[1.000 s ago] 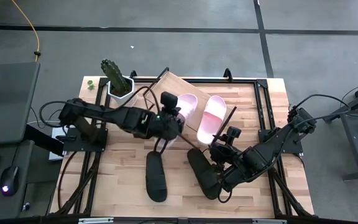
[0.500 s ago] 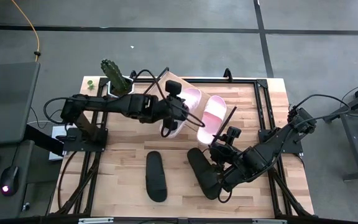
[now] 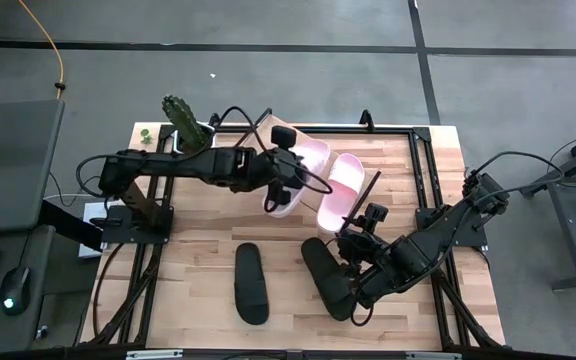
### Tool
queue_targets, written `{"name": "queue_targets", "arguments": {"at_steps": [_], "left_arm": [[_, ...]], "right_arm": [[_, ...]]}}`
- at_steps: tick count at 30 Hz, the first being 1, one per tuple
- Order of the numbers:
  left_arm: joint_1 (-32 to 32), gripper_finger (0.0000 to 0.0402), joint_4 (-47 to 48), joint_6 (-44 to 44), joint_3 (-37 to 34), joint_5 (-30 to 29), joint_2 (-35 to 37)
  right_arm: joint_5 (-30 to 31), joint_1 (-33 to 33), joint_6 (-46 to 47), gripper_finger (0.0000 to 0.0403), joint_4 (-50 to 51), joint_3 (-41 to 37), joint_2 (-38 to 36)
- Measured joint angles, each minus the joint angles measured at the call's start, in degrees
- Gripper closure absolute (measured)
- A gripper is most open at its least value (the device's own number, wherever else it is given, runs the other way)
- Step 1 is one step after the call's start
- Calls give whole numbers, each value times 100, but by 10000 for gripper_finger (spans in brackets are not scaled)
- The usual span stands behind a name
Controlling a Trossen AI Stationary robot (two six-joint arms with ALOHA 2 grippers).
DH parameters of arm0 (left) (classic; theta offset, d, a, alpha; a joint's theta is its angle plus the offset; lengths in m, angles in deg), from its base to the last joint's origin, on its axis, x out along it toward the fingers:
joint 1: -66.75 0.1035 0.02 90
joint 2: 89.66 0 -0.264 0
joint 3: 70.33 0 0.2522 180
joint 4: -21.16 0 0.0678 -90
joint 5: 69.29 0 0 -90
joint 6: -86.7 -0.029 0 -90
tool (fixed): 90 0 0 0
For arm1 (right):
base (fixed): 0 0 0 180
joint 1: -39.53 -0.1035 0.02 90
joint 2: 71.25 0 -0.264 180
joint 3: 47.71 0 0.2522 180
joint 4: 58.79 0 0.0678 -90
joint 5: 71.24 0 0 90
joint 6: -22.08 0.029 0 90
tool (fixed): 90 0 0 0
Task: Pick and place slides into the shelf
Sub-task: Put the pink slipper on the shelf
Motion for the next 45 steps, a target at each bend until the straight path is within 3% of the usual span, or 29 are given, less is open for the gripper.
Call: {"name": "queue_targets", "arguments": {"at_steps": [10,45], "left_arm": [[222,397,-409,-12,-378,137,-72],[224,396,-1143,-143,-367,137,-724]], "right_arm": [[-27,1,-5,210,-3,0,2],[-31,2,-12,210,-25,0,7]]}}
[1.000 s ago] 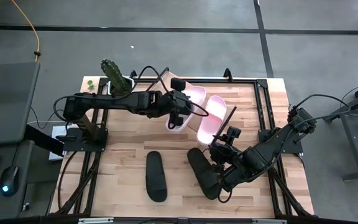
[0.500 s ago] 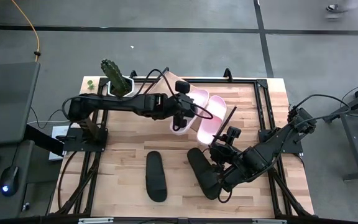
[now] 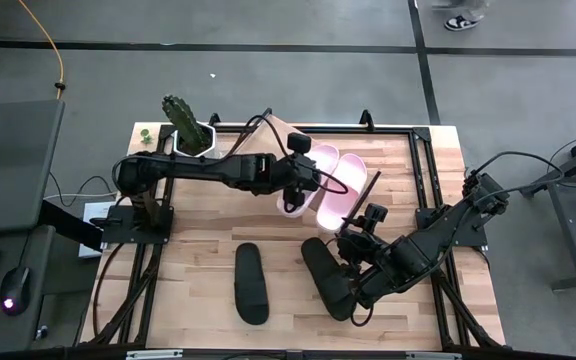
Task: Pick and place slides into the shelf
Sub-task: Put the pink slipper on the shelf
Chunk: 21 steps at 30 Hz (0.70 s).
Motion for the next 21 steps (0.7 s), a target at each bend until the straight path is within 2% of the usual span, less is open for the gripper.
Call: {"name": "queue_targets", "arguments": {"at_steps": [6,21], "left_arm": [[40,396,-125,-2,0,-86,0],[94,396,-344,207,5,281,-170]], "right_arm": [[1,0,-1,210,0,0,0],[0,-2,-2,210,2,0,0]]}}
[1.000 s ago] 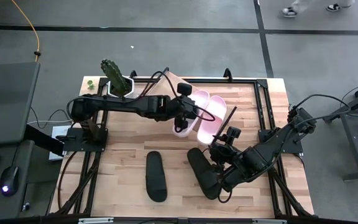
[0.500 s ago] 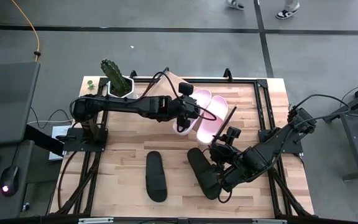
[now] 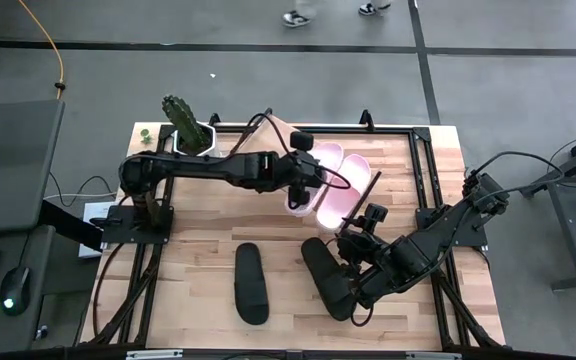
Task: Pick and place slides into the shelf
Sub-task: Put the pink slipper on the shelf
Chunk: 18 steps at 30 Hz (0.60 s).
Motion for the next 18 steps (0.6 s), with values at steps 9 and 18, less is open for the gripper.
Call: {"name": "queue_targets", "arguments": {"at_steps": [9,18], "left_arm": [[-291,396,-468,-107,-3,-17,-64],[-332,396,-547,-87,6,-113,-64]], "right_arm": [[2,2,-2,210,1,0,0],[2,2,0,210,1,0,0]]}}
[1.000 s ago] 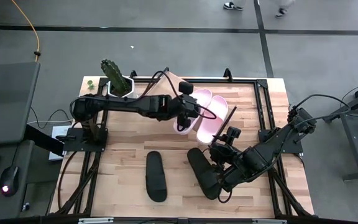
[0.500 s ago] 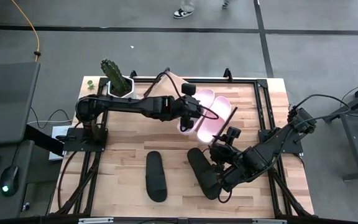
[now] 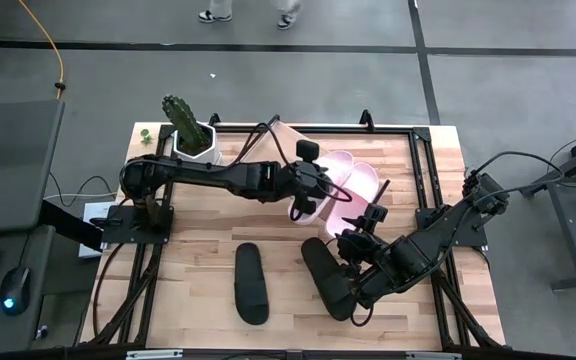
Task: Pick and place slides into the shelf
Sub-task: Put the pink slipper on the shelf
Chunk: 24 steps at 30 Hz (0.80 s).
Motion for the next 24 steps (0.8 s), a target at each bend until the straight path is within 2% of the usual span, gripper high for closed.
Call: {"name": "queue_targets", "arguments": {"at_steps": [4,9,21,24], "left_arm": [[1,396,19,10,2,-126,0],[23,396,21,10,7,-907,0],[233,396,63,500,7,-102,0],[228,396,55,502,7,-66,0]], "right_arm": [[0,0,0,210,0,0,0],[-41,0,0,210,0,0,0],[-42,0,0,210,-2,0,-2],[-40,0,0,210,-2,0,-2]]}}
